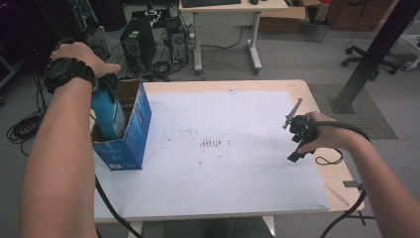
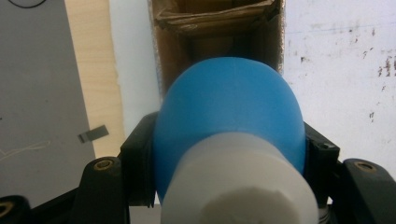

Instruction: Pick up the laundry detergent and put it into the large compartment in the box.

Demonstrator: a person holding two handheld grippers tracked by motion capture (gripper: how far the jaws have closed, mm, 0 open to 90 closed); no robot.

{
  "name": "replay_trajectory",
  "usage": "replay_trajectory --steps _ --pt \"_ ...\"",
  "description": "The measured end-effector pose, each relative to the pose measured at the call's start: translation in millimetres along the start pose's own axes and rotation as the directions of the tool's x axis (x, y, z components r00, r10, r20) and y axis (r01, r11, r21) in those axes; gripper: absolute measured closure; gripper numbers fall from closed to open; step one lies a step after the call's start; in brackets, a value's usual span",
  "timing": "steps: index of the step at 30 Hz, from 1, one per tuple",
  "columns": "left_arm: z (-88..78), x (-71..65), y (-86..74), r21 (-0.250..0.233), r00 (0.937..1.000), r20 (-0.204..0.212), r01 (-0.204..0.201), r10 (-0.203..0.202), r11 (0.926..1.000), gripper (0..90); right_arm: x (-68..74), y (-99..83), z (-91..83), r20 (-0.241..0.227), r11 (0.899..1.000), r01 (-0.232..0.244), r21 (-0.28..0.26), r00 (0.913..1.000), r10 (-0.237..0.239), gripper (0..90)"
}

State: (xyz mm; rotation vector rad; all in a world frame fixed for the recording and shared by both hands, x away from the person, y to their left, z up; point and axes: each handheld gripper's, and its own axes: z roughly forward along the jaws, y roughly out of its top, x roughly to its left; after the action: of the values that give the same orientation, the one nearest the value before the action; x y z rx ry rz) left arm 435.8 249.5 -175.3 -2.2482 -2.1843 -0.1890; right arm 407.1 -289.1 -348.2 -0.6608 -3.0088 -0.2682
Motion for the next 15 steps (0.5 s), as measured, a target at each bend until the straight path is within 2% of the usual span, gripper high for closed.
replay_trajectory --steps 15 --pt "20.8 -2.4 1.7 0.031 0.9999 0.008 -0.009 0.009 0.9995 37.7 -0.7 -0.2 1.0 -0.002 1.000 -0.001 0.003 1.0000 0.001 14.3"
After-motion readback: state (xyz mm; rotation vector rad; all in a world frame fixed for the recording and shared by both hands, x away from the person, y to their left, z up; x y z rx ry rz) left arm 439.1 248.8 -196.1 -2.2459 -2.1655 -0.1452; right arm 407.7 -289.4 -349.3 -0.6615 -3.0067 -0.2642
